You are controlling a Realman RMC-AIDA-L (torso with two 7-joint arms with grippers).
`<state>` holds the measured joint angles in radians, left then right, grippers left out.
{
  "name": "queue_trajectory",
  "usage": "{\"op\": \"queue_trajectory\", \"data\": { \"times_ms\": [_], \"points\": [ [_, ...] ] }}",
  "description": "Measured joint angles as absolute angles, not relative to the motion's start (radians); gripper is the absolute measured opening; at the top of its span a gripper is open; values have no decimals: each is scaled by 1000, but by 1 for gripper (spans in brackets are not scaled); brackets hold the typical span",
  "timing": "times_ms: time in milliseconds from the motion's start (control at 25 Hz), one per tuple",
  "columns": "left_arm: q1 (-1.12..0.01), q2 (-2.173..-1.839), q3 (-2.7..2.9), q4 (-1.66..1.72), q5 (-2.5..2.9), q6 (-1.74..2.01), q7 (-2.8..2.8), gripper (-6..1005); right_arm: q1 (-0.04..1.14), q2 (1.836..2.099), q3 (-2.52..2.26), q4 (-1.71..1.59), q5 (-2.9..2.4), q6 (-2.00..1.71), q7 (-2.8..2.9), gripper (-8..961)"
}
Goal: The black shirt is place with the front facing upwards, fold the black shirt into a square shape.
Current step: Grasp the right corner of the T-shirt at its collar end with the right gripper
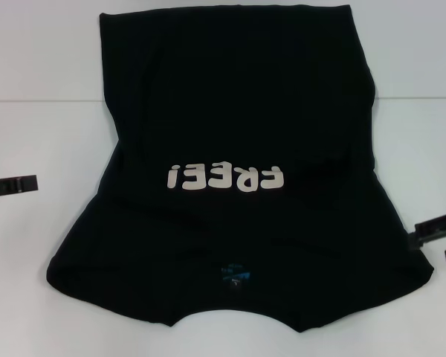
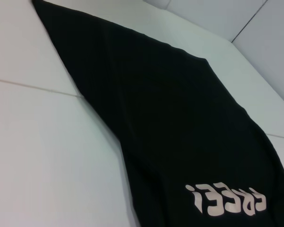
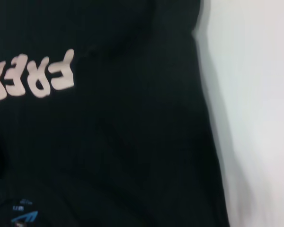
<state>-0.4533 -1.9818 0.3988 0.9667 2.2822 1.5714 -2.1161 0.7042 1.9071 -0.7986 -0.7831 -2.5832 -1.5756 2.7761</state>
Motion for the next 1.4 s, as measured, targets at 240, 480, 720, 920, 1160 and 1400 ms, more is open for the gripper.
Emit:
{"op": "queue_trajectory", "data": {
  "times_ms": [240,480,720,920,1160,1400],
  "points": [
    [-455,-1982,399,967,2281,1552,-2112,725,686,1932,-800,-787,-2585,-1537,2756,893],
    [-456,-1982,399,967,2278,1550,-2110,725,673,1953,-801,-782,-2586,-1506,2727,888],
    [-456,-1982,399,967,2276,1549,-2111,724,666,1963,-795,-779,-2586,-1501,2714,884],
    [-453,-1982,399,968,2274,1551,-2111,724,666,1968,-801,-779,-2586,-1489,2713,770],
    [-448,-1982,398,969,2274,1553,-2111,723,666,1970,-802,-779,-2586,-1487,2712,698],
    [-445,-1982,391,971,2275,1557,-2111,722,666,1975,-805,-774,-2586,-1490,2707,691]
  ]
}}
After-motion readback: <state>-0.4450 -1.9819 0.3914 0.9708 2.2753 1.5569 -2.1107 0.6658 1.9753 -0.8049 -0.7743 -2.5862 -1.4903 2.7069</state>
